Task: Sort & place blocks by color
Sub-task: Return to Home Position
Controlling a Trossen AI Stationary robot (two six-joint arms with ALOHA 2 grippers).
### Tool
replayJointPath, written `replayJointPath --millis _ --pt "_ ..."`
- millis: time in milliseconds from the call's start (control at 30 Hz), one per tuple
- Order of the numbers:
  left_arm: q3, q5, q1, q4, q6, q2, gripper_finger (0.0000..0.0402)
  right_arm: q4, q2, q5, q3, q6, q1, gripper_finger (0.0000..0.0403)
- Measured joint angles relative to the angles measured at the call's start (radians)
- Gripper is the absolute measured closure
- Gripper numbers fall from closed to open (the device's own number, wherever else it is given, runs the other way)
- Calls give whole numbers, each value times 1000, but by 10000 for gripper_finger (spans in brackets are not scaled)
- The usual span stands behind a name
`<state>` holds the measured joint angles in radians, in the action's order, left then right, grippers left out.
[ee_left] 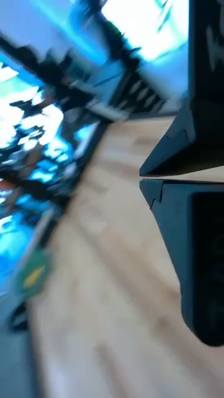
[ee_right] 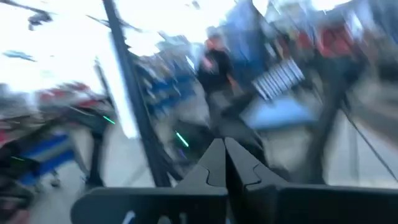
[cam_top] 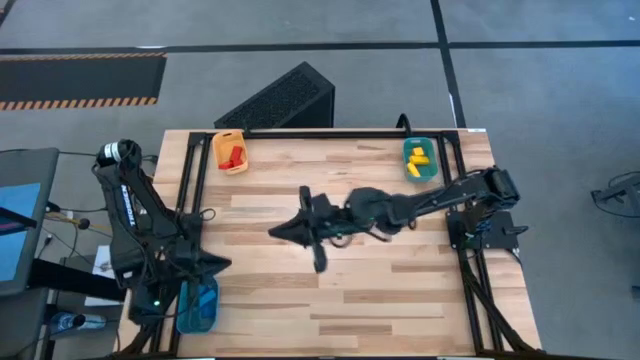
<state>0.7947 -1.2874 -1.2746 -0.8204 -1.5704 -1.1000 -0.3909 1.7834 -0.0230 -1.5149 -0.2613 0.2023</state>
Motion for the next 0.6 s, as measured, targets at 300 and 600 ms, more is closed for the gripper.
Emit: replayJointPath --millis 300,600 --pt "-1 88 253 22 357 66 401 207 -79 -84 4 111 -64 398" --pt "-1 220 514 96 893 205 401 361 -221 30 177 185 -201 398"
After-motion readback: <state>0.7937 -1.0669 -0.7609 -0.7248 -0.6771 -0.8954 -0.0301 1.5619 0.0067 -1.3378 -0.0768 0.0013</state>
